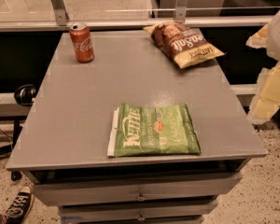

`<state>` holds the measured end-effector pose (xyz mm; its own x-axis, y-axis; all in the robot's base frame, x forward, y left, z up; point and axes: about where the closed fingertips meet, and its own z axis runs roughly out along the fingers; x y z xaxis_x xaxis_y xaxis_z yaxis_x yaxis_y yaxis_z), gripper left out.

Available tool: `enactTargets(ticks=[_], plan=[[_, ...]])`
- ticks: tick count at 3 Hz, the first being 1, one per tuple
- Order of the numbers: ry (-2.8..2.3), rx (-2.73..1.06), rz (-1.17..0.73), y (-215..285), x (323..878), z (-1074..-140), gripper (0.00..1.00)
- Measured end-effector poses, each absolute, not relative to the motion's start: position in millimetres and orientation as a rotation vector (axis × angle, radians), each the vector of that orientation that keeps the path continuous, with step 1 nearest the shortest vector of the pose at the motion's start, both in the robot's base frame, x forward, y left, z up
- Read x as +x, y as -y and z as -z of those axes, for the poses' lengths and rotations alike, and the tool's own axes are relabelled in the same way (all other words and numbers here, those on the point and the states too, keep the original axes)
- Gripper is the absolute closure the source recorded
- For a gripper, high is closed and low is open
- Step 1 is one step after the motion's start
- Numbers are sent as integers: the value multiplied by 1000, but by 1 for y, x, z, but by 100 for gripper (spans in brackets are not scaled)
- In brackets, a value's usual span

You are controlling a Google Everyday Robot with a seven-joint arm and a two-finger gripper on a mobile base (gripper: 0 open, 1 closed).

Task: Pick coke can

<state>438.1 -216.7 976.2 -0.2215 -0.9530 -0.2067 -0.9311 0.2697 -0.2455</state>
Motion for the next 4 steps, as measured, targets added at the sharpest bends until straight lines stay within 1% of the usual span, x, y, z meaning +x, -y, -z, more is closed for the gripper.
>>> enactTargets(ticks=[2, 3, 4], plan=[[-2204, -1713, 77, 212, 441, -977, 0], [-2114, -1702, -78, 169, 464, -949, 0], [-1971, -1648, -259, 103, 508, -920, 0]])
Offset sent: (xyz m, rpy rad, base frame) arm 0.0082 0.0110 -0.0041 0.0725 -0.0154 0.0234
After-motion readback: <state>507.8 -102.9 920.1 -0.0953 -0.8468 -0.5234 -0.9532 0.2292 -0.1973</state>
